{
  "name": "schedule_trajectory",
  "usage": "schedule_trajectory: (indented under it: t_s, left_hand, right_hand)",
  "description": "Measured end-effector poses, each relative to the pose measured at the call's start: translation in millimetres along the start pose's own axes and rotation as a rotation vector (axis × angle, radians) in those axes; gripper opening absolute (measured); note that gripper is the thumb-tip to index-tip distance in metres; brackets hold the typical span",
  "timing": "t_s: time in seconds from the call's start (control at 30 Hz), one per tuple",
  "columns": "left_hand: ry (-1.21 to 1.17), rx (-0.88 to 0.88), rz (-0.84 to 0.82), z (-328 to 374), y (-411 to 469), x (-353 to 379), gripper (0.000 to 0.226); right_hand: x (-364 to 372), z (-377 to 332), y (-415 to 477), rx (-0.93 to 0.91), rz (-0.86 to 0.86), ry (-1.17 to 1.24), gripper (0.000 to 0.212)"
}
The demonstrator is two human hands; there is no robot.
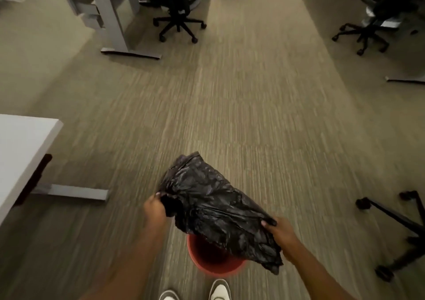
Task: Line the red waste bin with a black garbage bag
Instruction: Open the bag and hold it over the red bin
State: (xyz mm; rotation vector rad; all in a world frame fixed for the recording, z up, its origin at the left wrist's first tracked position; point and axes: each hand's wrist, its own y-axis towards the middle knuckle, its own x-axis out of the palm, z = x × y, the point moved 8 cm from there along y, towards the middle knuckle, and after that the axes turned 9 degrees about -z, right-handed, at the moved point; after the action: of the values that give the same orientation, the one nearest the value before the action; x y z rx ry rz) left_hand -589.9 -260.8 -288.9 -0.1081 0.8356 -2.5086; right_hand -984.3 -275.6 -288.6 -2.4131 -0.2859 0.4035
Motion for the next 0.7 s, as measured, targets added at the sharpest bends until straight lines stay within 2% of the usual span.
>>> schedule_trajectory:
  t_s: [0.1, 0.17, 0.27, 0.3, 0.33, 0.37, 0.43, 0.53, 0.63, 0.7]
  left_hand:
    - [-0.077, -0.028, 0.028, -15, 12, 5, 0.031]
    - [-0.132, -0.042, 0.053, -25, 18, 8, 0.035]
    - [-0.102, 0.022, -0.043, -29, 18, 23, 0.022]
    - [-0.084, 0.043, -0.114, -30, 15, 32, 0.015]
    - [-0.069, 0.047, -0.169, -31, 10, 40, 0.008]
    - [-0.060, 0.046, -0.205, -34, 5, 47, 0.002]
    - [-0.026, 0.033, -0.259, -42, -4, 62, 0.010]
    - [0.032, 0.040, -0.365, -47, -22, 87, 0.016]
    - [0.073, 0.100, -0.491, -40, -37, 107, 0.028]
    - [0.062, 0.118, -0.548, -34, -41, 115, 0.029]
  right_hand:
    - [-6, 35, 14, 0.082, 0.055, -0.136, 0.016]
    - [5, 42, 21, 0.101, 0.018, -0.250, 0.019]
    - [33, 31, 34, 0.095, 0.040, -0.331, 0.068]
    - [44, 24, 36, 0.078, 0.068, -0.299, 0.074]
    - [55, 15, 38, 0.056, 0.099, -0.218, 0.068]
    - [67, 7, 39, 0.036, 0.112, -0.090, 0.052]
    - [93, -8, 40, 0.017, 0.078, 0.208, 0.031]
    - [115, -24, 42, 0.010, -0.034, 0.496, 0.026]
    - [121, -31, 44, 0.051, -0.135, 0.530, 0.017]
    - [112, -28, 43, 0.058, -0.107, 0.504, 0.022]
